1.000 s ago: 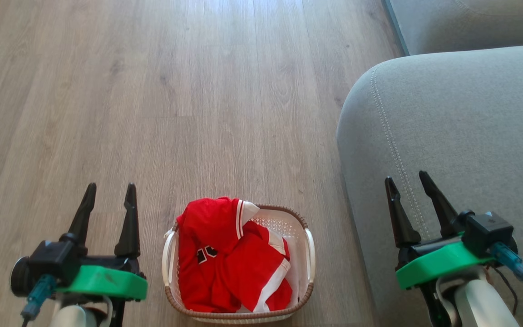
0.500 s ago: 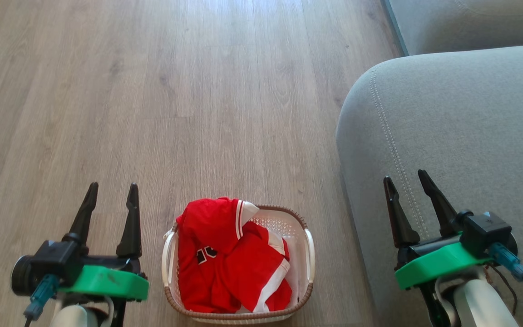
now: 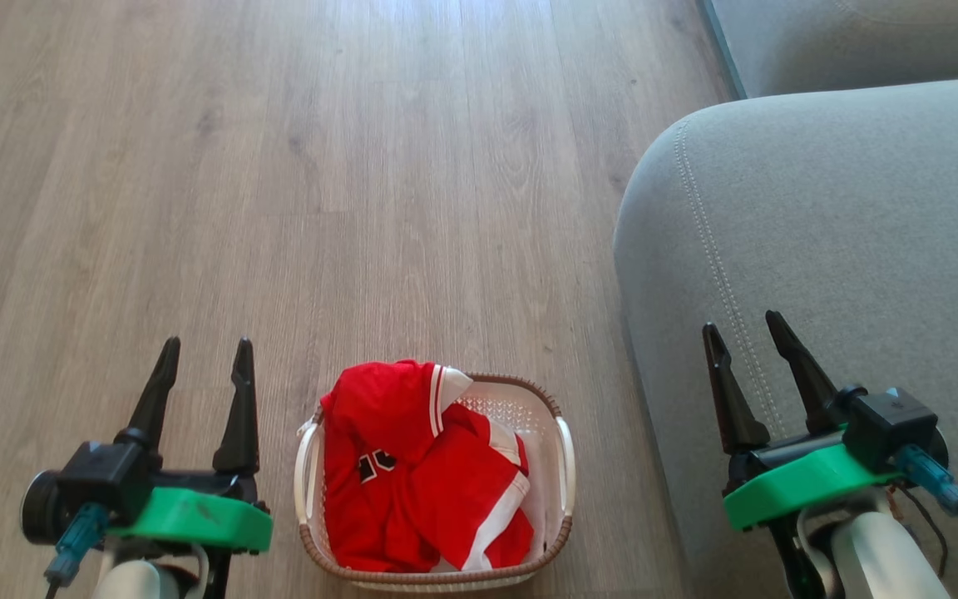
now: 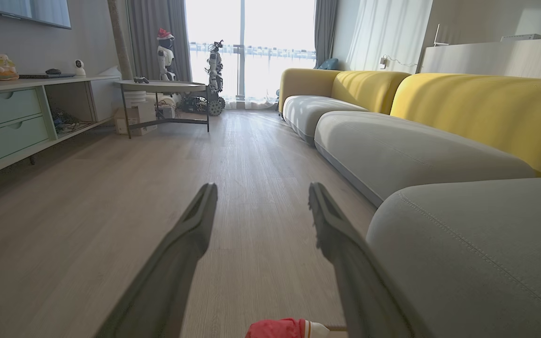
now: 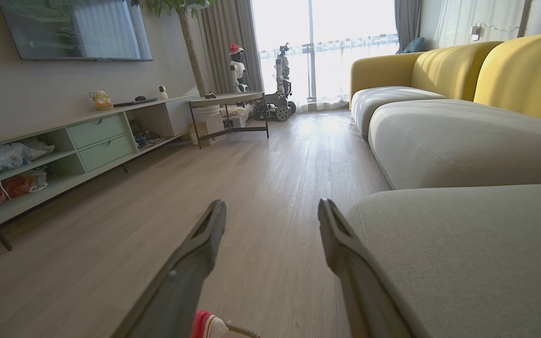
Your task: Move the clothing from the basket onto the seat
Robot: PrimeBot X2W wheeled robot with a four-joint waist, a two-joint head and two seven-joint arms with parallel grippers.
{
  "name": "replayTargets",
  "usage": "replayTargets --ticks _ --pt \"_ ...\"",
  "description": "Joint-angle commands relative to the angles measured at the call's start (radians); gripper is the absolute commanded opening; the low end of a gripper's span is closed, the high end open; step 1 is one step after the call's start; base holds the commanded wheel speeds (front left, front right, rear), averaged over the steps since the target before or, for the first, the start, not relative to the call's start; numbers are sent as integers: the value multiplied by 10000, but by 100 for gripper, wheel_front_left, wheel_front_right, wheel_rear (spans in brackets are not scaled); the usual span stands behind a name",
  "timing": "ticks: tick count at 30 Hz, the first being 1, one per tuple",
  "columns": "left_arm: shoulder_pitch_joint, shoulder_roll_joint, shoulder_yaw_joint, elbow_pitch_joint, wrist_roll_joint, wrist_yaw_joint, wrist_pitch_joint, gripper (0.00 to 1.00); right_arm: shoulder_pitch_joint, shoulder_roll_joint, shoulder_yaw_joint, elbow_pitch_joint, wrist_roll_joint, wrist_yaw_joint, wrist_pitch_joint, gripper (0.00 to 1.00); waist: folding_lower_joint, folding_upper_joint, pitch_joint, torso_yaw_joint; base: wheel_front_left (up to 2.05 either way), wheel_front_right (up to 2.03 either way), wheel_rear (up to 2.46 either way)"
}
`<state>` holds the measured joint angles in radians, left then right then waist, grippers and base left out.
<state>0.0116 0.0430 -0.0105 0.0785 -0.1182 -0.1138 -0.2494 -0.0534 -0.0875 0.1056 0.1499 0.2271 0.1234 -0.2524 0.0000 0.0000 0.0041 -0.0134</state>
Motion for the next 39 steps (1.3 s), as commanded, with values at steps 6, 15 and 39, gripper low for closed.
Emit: replayTargets --ticks 6,15,39 --pt "-254 84 375 -274 -11 20 -124 100 -435 -43 222 -387 -14 73 -93 100 0 0 131 -100 0 0 0" --pt "-434 87 386 -110 -8 -4 -124 100 -558 5 159 -486 -45 73 -93 100 0 0 562 -218 0 0 0" --pt "-2120 369 -299 1809 -275 -143 -124 100 -1594 190 93 -1046 -194 73 -93 100 0 0 3062 -853 0 0 0"
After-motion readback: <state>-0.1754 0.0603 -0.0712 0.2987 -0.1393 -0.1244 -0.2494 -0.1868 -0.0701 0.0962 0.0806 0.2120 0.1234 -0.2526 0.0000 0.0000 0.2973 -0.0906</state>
